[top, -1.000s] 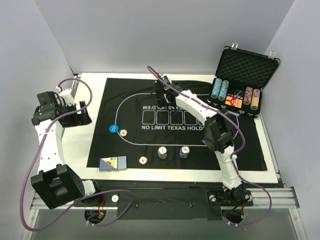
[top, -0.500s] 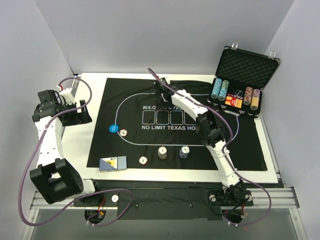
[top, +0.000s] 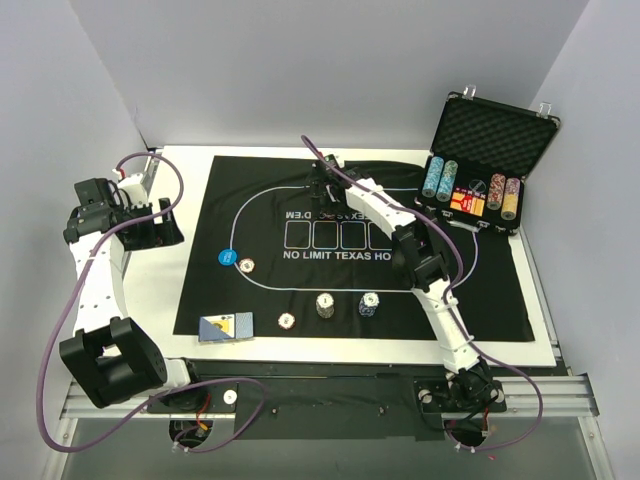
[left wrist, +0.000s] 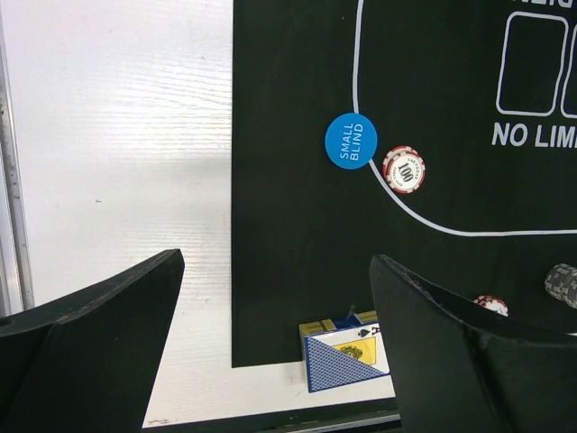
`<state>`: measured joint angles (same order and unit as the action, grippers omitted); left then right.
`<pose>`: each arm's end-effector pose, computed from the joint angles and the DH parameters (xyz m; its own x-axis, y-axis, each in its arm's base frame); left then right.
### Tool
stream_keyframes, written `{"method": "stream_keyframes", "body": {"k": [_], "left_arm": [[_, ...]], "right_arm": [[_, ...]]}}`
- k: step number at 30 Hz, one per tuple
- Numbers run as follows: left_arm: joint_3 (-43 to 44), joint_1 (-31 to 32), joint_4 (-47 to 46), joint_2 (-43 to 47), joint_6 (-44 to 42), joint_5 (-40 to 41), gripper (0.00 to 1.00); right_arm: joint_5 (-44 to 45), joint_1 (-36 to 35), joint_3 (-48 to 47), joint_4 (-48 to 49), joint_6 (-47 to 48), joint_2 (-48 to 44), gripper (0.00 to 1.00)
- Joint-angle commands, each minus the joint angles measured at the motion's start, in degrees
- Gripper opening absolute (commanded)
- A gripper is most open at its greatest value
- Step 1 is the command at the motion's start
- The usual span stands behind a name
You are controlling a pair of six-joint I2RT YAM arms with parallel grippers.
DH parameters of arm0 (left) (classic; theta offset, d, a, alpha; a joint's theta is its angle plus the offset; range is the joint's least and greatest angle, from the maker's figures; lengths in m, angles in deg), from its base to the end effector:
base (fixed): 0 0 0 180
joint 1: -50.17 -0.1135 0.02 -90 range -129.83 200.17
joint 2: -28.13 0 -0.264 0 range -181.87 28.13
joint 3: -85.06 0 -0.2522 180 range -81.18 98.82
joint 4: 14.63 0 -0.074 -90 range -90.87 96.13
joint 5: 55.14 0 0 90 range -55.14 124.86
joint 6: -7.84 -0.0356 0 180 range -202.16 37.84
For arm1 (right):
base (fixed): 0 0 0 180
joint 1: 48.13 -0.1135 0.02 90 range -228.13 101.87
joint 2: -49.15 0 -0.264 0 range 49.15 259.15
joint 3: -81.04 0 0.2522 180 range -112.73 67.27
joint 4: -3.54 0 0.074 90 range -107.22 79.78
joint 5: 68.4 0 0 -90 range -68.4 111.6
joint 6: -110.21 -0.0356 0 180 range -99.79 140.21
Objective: Distribute texas hold em gaming equipment
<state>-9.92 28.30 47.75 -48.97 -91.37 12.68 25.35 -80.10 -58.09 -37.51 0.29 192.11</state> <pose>0.2584 0.0892 0.3185 -0.7680 -0.1486 -0.6229 -0.0186 0.9775 -0.2102 0.4763 0.2945 0.1784 -0.7294 -0.0545 -0.6819 -0.2558 0.9462 0.1980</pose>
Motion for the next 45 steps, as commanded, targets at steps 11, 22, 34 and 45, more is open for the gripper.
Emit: {"method": "stream_keyframes", "body": {"k": [11,22,34,45], "left_arm": [[2.5,-0.5,-0.5,3.2,0.6,-1.4,0.96],[2.7,-1.9,0.8,3.8,1.4,-1.2,0.96],[3.7,-2.4,2.1,4.8,0.6,-0.4,0.96],[4.4,-2.7,2.9,4.9,-0.5,0.6,0.96]], "right_arm": [[11.9,-7.9,17.8,0.7,0.4,-25.1,0.83],[6.4,-28.4,35.6,3.0,1.0,-32.5,0.82],[2.2,-33.5,38.5,4.1,-1.0,-27.3,0.83],[-1.5,-34.9,39.4,4.1,-1.5,-23.9,0.76]]}}
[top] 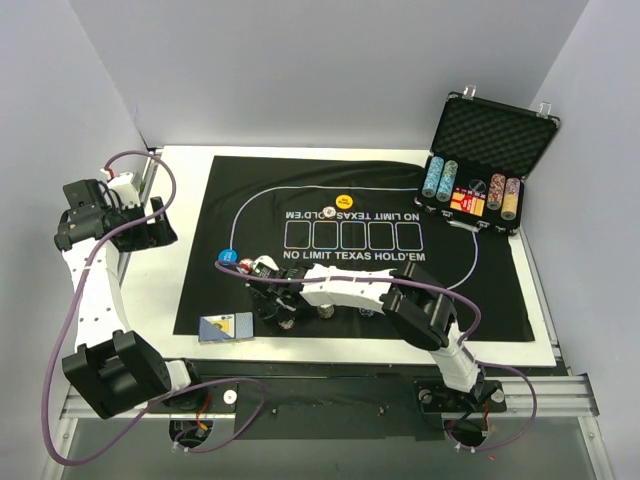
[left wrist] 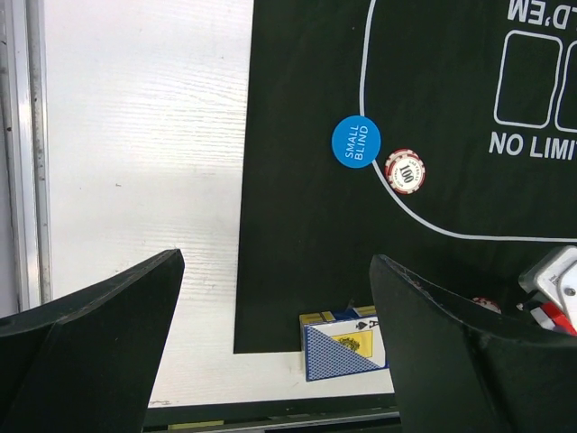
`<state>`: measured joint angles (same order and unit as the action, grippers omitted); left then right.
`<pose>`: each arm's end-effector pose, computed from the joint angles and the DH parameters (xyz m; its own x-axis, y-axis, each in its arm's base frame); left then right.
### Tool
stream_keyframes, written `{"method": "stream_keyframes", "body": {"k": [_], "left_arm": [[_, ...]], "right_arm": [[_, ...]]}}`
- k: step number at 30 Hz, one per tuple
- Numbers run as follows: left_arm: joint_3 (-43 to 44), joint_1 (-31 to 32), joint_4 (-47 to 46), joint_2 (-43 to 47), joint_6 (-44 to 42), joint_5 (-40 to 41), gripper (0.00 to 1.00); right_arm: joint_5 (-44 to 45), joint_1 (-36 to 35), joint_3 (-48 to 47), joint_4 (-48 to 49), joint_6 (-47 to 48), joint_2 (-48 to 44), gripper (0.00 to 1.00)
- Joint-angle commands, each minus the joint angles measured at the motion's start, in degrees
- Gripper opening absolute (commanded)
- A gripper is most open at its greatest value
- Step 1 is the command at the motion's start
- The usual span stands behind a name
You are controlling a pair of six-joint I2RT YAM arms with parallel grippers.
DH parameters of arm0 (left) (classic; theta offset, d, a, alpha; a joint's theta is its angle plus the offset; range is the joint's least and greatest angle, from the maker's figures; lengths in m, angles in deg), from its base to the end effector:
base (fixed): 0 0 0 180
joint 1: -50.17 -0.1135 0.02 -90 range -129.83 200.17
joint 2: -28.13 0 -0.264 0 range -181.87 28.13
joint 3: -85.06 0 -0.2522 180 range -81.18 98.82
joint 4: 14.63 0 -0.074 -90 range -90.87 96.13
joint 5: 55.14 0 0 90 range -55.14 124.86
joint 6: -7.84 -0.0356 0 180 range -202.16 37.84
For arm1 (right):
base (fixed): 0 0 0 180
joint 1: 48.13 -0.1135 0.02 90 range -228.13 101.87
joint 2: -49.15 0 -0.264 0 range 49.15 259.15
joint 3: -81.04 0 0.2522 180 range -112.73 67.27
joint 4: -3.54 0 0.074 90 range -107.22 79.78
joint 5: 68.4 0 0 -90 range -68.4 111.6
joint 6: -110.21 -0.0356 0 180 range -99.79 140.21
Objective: Distribute texas hold em gaming equipment
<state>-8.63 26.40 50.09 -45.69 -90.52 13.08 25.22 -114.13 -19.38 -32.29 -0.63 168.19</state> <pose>0.2417 0.0920 0.3370 -0.7399 -0.1783 -0.6486 -0.0594 0.9778 -0.2011 0.1854 0.4109 0.1747 -0.6283 -0.5383 -0.5617 -0.7204 0.6751 0.1588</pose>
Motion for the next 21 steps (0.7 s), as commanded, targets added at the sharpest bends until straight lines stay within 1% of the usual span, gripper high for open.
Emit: {"method": "stream_keyframes", "body": {"k": [1,3,7,12,17,21], "left_arm": [[3.1,-0.9,0.6,1.6,-1.5,0.2,0.96],[3.0,-1.1,0.5,1.6,-1.7,0.2,0.96],[2.7,-1.4,0.2,1.5,-1.6,-0.1,0.96],[2.0,-1.4,-0.2,1.4,-1.6,-0.2,0.96],[1.6,-1.6,-0.5,1.5,-1.7,-0.3,0.96],[1.2,-1.8,-0.6,1.8,-1.7,-0.5,0.96]], "right_arm": [[-1.5,-1.0,1.1,-1.1,-0.4,0.0,0.76],[-1.6,-1.2,1.8,-1.1,-0.4,-0.2,0.75],[-1.7,-1.4,3.2,-0.7,-1.1,-0.7,0.65],[-1.3,-1.5,3.7,-0.3,-1.7,-0.7,0.59],[-0.5,-1.5,3.6,-0.3,-1.4,-1.2,0.49],[-0.2,-1.4,3.3,-0.7,-1.7,-1.2,0.45]]}}
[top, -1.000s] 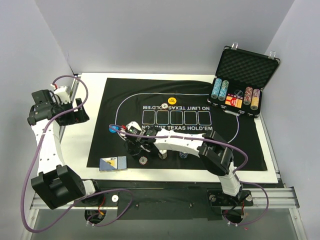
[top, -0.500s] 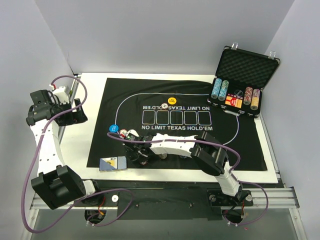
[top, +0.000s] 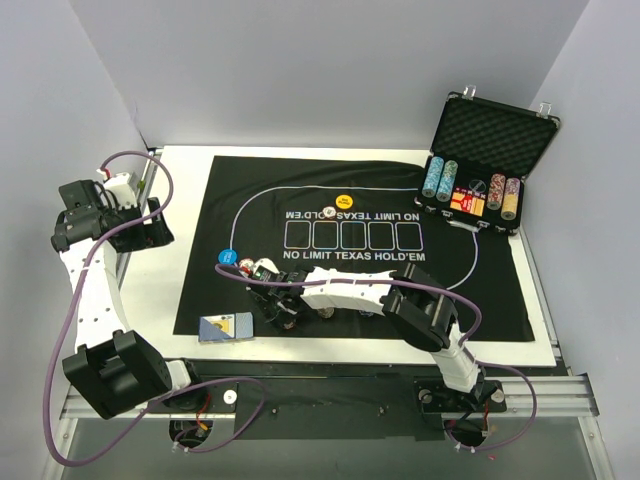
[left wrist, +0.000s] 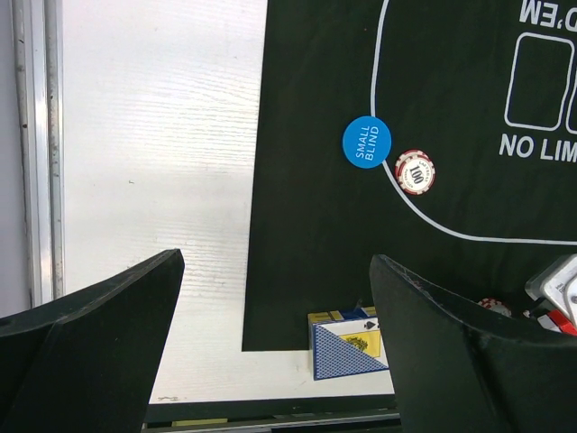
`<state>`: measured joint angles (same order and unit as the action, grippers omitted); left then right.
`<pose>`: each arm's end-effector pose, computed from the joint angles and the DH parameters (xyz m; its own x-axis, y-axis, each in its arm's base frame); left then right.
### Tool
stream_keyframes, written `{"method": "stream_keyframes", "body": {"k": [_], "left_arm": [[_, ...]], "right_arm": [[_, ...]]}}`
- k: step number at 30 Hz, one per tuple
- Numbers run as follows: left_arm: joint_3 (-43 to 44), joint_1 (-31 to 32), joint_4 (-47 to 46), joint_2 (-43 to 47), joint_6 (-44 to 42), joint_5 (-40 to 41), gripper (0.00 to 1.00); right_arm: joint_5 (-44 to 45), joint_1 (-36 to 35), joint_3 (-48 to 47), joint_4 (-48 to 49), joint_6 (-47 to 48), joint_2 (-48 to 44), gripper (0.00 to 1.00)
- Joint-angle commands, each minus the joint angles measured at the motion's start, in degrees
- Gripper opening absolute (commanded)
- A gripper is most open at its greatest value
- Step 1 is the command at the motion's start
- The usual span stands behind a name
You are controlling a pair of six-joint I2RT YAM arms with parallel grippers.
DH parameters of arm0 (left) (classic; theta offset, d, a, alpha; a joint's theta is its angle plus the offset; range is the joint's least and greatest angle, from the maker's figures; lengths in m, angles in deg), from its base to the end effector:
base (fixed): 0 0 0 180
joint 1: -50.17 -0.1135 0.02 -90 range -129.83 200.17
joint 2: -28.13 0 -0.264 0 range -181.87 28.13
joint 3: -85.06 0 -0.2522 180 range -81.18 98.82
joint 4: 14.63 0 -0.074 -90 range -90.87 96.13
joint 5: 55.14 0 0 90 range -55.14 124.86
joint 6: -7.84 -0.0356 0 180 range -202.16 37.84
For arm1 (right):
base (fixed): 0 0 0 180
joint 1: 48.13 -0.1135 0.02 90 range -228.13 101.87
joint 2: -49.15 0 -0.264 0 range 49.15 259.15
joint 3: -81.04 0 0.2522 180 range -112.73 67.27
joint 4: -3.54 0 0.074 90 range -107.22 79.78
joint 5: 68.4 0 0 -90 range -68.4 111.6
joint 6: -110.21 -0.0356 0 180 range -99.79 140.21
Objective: Distribute texas hold em gaming equipment
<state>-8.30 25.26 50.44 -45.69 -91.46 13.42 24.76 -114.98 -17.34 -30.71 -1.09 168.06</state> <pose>0.2394 0.0968 0.3383 -0.7383 -0.1770 -0.6509 -0.0707 0.9799 -0.1863 0.1775 0.4102 0.1667 -0.6282 -0.5466 -0.5537 -0.7271 0.6658 0.1675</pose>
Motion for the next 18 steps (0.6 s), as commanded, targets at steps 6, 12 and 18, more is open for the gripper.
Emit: {"method": "stream_keyframes", "body": {"k": [6,12,18], "left_arm": [[0.6,-0.9,-1.0,1.9,-0.9,-1.2,0.96],[0.6,-1.0,-1.1,1.8,-0.7,-1.6,0.96],[0.5,-1.0,-1.2,1.8,-0.5,-1.9,0.96]], "right_arm": [[1.5,-0.1,0.8,-2.6,-0.6,-3.4,0.4],[1.3,0.8,-1.4,-3.4,0.4,-6.8,0.37],[0.9,1.5,-3.0,-4.6,0.9,-8.3,0.37]]}}
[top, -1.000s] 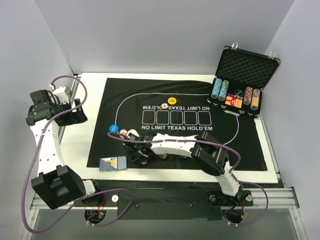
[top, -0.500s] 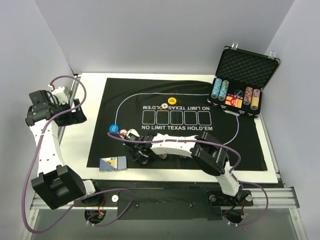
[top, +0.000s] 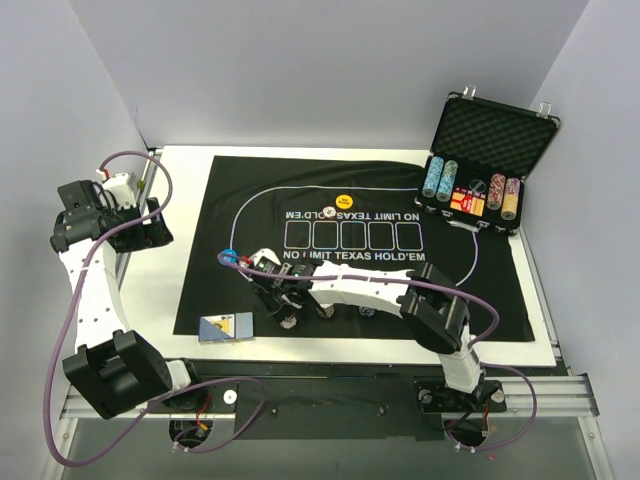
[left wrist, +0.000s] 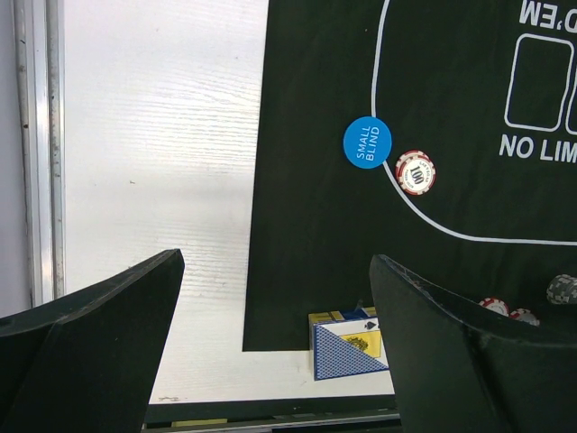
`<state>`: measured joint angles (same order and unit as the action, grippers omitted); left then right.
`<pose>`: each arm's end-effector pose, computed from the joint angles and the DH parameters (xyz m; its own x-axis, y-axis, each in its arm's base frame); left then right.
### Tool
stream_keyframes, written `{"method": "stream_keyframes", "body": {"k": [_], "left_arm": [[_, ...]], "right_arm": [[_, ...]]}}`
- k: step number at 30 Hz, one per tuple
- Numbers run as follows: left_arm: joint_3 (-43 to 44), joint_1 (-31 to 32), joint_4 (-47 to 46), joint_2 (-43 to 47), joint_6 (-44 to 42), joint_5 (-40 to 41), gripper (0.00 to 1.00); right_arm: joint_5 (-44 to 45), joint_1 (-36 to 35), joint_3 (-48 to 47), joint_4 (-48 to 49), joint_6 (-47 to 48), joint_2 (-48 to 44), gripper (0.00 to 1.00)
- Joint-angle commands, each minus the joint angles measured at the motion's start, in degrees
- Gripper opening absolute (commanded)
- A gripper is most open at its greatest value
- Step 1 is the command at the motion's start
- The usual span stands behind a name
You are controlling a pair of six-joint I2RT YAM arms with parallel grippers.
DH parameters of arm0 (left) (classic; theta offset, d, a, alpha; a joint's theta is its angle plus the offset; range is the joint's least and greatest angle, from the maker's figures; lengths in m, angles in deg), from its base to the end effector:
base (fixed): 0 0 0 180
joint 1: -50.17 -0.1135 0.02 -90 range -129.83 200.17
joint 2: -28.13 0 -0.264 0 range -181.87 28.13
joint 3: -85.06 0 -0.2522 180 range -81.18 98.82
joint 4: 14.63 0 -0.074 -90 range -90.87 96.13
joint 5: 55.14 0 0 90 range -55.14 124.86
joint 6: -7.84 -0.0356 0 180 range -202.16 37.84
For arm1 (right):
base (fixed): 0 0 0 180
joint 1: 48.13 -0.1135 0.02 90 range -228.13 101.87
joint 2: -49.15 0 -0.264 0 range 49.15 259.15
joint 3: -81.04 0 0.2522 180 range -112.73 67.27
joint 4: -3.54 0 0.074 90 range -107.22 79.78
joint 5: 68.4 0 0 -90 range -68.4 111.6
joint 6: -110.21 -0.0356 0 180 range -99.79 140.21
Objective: Distribute texas hold em gaming equipment
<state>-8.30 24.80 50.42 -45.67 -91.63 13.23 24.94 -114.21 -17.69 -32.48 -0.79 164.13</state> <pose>0.2386 0.0986 0.3384 -0.7363 -0.1799 -0.6523 -0.0741 0.9797 -0.1865 0.1806 0.4020 0.1956 -0.6212 -0.5182 -0.5878 -0.7235 0.6674 0.1763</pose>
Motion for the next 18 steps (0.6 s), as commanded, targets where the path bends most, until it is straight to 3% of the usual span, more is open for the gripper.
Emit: {"method": "stream_keyframes", "body": {"k": [1,4,11,18], "left_arm": [[0.4,-0.6,-1.2,1.8,-0.4,-1.8,0.96],[0.4,-0.6,-1.2,1.9,-0.5,-1.6,0.96],[0.6,-0.7,-1.1,1.6,-0.5,-1.8,0.96],[0.9,-0.7,-1.1,1.6,-0.5,-1.8,0.96]], "right_arm": [[0.8,1.1,-2.7,-3.0,0.8,-4.8,0.37],[2.2,3.6,-2.9,-3.4,1.0,-6.3,0.37],[4.3,17.4,-2.7,-3.9,0.3,-12.0,0.34],[7.3,29.6,6.7,-2.9,-1.9,-15.6,0.33]]}}
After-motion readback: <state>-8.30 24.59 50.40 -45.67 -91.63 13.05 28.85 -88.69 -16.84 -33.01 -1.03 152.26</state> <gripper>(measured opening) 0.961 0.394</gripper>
